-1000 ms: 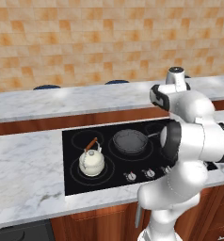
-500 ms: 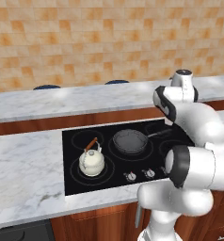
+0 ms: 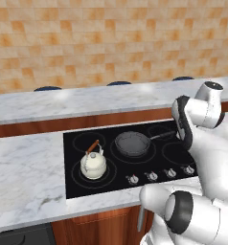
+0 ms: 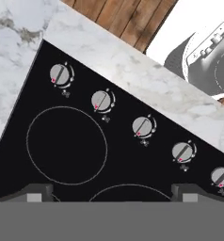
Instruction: Pick the pan from the cabinet and place it on the stove. Then turn on the stove burner for the pan.
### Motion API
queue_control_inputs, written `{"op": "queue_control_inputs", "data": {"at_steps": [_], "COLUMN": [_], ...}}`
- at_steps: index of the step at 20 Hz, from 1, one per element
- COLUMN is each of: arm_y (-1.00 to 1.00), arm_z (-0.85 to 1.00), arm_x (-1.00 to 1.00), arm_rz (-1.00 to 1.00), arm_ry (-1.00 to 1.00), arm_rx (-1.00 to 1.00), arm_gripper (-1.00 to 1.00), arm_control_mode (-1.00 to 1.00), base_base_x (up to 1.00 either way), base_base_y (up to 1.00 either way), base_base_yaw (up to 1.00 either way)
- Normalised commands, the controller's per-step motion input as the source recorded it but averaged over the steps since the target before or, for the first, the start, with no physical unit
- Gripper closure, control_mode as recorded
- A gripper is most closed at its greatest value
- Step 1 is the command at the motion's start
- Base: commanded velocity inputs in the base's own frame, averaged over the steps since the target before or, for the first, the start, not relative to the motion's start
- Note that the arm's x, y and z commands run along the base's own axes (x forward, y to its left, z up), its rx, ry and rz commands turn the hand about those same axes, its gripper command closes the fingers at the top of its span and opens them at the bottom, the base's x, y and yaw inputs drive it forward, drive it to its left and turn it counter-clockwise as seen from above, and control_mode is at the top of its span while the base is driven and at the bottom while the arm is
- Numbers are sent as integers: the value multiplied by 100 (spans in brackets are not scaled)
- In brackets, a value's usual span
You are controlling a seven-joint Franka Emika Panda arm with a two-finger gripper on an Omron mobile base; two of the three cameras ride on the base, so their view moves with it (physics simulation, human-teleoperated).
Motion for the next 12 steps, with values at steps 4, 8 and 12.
{"op": "queue_control_inputs", "data": {"at_steps": [4, 8, 12], "arm_y": [29, 40, 37], "arm_z": [-11, -16, -7], "arm_x": [-61, -19, 0], "arm_rz": [-46, -48, -44], "arm_ry": [0, 3, 10], "arm_rx": [11, 9, 8], "arm_gripper": [-100, -100, -100], "arm_control_mode": [-100, -100, -100], "base_base_x": [0, 0, 0], "base_base_y": [0, 0, 0], "base_base_yaw": [0, 0, 0]}}
